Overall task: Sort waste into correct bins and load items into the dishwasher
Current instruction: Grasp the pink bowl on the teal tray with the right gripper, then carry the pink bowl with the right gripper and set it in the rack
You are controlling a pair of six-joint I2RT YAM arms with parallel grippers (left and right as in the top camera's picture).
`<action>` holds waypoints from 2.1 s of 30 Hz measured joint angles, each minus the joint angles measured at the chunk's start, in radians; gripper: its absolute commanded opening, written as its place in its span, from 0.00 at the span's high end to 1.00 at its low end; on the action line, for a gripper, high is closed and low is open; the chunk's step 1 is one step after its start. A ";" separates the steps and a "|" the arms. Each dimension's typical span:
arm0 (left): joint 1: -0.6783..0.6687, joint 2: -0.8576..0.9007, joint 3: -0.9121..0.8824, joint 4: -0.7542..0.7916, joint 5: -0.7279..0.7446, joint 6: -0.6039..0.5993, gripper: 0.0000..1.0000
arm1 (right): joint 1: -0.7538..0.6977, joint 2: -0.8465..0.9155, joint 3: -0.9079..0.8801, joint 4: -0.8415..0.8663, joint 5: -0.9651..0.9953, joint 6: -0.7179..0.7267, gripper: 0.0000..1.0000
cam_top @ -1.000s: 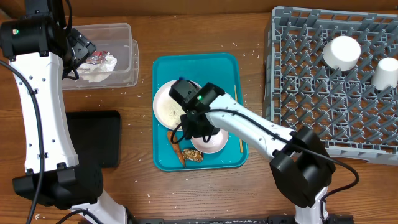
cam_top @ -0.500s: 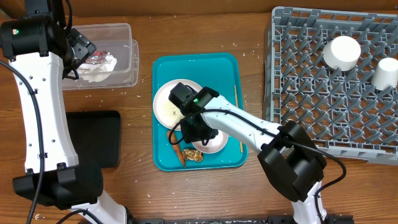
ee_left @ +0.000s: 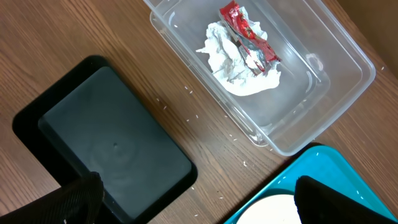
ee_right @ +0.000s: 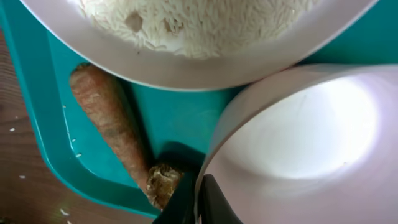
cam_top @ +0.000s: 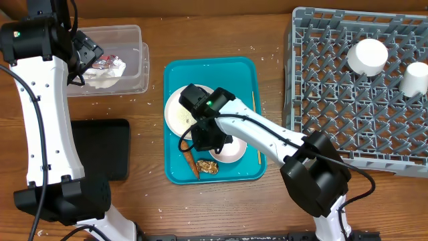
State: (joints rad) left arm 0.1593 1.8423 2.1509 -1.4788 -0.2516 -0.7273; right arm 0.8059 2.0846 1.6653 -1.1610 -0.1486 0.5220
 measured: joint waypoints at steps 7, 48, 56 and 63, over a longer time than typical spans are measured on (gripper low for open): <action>0.000 0.000 0.000 0.000 0.000 0.000 0.00 | -0.071 0.000 0.135 -0.187 0.043 -0.024 0.96; 0.000 0.000 0.000 0.000 0.000 0.000 0.00 | -1.382 -0.278 -0.287 0.516 -0.822 -0.548 0.96; 0.000 0.000 0.000 0.000 0.000 0.000 0.00 | -1.394 -0.279 -0.265 0.466 -0.770 -0.477 0.87; 0.000 0.000 0.000 0.000 0.000 0.000 0.00 | -1.461 -0.281 -0.147 0.248 -0.567 -0.458 0.88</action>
State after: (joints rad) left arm 0.1593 1.8423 2.1509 -1.4788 -0.2516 -0.7277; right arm -0.6548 1.8034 1.5181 -0.9131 -0.7158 0.0639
